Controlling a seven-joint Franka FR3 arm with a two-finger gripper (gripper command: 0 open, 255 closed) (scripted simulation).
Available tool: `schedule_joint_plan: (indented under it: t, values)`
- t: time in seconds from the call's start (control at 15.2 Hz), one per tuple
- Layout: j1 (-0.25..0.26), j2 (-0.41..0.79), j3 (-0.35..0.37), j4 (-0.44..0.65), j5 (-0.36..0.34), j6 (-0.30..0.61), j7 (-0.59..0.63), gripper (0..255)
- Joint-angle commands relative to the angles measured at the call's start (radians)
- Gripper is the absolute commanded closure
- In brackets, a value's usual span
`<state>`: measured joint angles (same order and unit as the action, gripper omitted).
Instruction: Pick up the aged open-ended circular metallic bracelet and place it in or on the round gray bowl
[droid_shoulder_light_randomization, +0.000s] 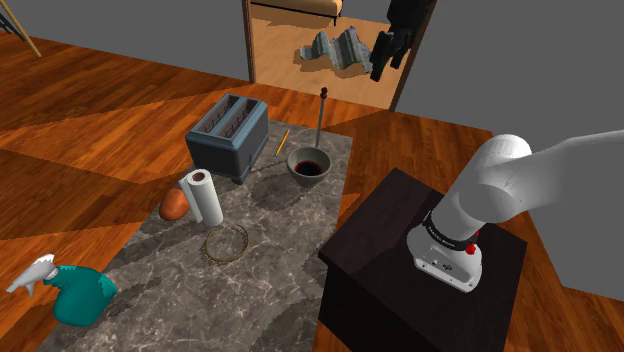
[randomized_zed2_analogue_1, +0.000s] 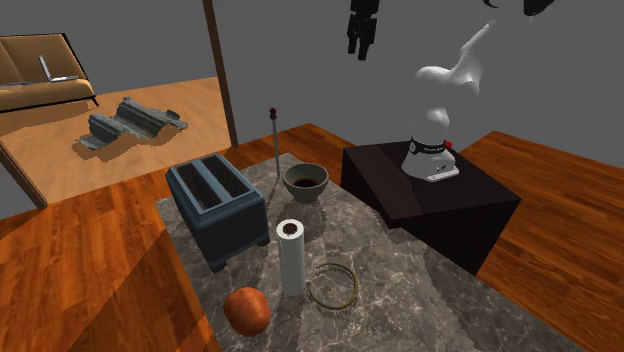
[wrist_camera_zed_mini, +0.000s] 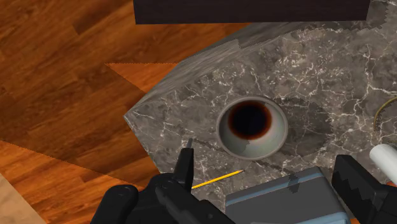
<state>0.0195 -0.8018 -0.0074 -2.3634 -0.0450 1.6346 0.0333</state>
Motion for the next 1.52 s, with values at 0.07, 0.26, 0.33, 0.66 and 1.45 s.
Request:
schedule_joint_plan:
  t: [0.07, 0.26, 0.33, 0.66, 1.45]
  values:
    - [0.006, 0.008, 0.014, -0.018, 0.01, 0.024, 0.016, 0]
    - [0.026, 0.041, 0.057, -0.064, 0.04, 0.098, 0.062, 0]
    - [0.033, 0.054, 0.072, -0.077, 0.05, 0.124, 0.078, 0]
    - [0.065, 0.143, 0.146, -0.125, 0.095, 0.255, 0.154, 0]
    - [0.114, 0.483, 0.331, -0.108, 0.131, 0.57, 0.348, 0]
